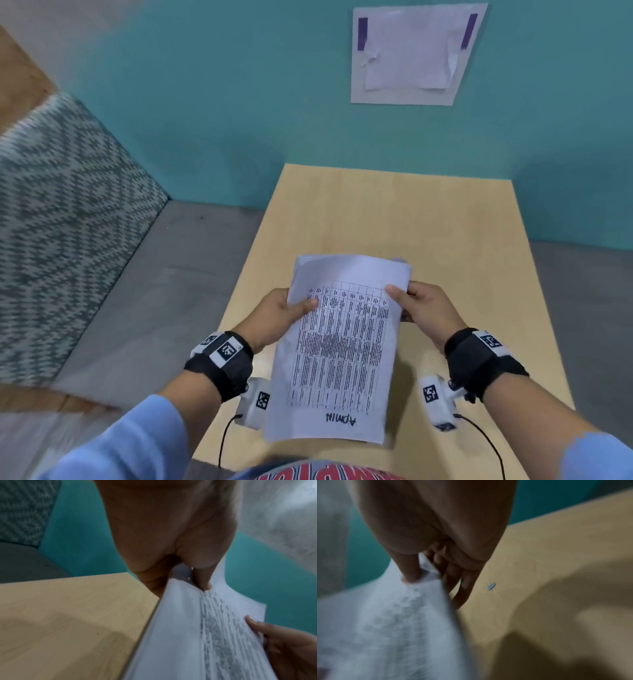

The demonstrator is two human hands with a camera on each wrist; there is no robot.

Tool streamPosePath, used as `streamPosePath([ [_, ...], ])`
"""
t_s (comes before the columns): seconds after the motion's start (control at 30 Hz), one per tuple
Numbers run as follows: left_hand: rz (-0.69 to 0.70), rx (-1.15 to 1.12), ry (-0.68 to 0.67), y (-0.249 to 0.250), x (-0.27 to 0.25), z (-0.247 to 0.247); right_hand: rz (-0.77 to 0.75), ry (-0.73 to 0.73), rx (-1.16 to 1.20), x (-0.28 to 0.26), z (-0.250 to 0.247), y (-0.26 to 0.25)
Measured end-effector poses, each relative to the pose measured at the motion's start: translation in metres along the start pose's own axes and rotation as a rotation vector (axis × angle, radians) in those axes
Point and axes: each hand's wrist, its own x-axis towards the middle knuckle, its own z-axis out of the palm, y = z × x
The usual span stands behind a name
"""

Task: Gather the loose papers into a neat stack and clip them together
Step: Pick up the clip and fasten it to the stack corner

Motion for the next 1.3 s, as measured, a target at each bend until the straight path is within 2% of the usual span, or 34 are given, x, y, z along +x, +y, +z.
streamPosePath([
  [0.17, -0.083, 0.090, 0.122, -0.020, 0.001, -0.052, -0.050, 0.194, -0.552, 0.070, -0.003, 0.028],
  [0.3, -0.132, 0.048, 0.141, -0.017, -0.016, -0.078, -0.056, 0.207, -0.901, 0.126, -0.007, 0.054],
  [0.53, -0.139, -0.101, 0.096, -0.017, -0.027, -0.103, 0.017, 0.168, -1.013, 0.176, -0.002, 0.075],
  [0.77, -0.170, -0.111, 0.078, -0.023, -0.009, -0.099, -0.041, 0.185, -0.943, 0.144, -0.006, 0.071],
  [0.87, -0.180, -0.115, 0.055, -0.021, -0.002, -0.091, -0.009, 0.231, -0.813, 0.112, -0.008, 0.067],
  [0.9, -0.177, -0.108, 0.057, -0.022, -0.001, -0.091, 0.041, 0.251, -0.686, 0.104, -0.003, 0.065],
  [1.0, -0.152, -0.049, 0.049, -0.017, 0.003, -0.079, 0.238, 0.298, -0.113, 0.070, -0.005, 0.053],
  [1.07, -0.138, -0.020, 0.019, -0.011, 0.004, -0.069, 0.258, 0.279, 0.143, 0.045, -0.011, 0.042],
  [1.17, -0.119, 0.015, -0.052, -0.005, 0.004, -0.052, 0.231, 0.241, 0.366, 0.009, -0.025, 0.028],
  [1.3, -0.087, 0.063, -0.131, 0.007, 0.007, -0.027, 0.236, 0.191, 0.532, -0.026, -0.042, 0.015],
])
